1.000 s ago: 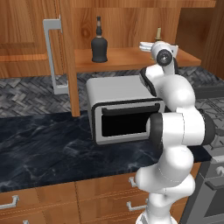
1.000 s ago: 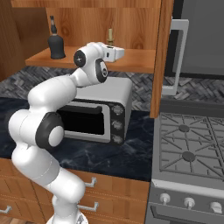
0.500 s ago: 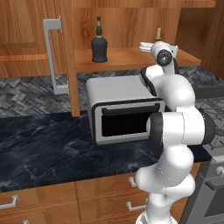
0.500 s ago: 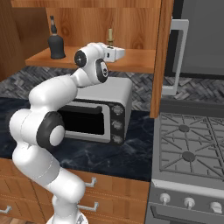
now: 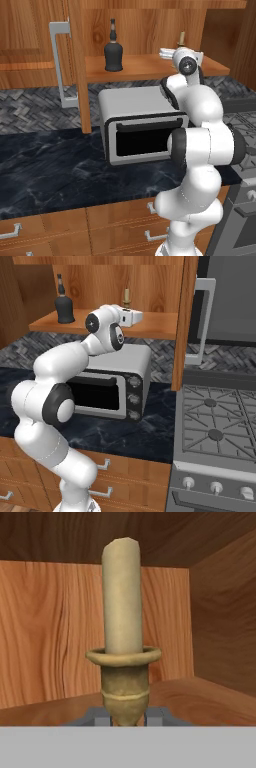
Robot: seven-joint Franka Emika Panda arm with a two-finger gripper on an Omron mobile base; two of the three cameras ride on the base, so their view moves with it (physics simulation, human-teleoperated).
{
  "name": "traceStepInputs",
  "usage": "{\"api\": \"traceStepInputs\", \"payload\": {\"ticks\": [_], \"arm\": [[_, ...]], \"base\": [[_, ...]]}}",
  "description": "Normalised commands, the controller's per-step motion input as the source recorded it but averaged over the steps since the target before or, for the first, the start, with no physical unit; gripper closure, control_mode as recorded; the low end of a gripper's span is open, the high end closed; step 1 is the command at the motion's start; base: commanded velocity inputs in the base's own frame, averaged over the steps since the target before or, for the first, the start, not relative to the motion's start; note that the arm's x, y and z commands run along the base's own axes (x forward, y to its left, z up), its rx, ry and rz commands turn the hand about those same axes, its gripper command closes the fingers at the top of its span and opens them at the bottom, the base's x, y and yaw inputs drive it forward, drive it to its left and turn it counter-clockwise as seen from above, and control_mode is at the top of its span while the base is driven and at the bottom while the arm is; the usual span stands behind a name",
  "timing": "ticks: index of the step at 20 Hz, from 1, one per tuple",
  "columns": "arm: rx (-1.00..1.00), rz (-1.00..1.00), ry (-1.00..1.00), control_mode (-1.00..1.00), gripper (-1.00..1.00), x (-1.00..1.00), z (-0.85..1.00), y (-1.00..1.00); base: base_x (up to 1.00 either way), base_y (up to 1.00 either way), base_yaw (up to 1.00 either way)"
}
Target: Get the candle and the liquor from the cabinet and move them to the dining counter.
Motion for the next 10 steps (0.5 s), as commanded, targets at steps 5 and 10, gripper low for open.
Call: {"api": "traceStepInputs", "payload": {"ticks": [5, 10], "arm": [[0.00, 0.00, -0.02, -1.00, 1.00, -0.04, 0.00, 0.00], [0.00, 0.00, -0.17, -1.00, 1.00, -0.33, 0.23, 0.00]], "base": [[0.00, 0.00, 0.00], [0.00, 0.00, 0.00]]}}
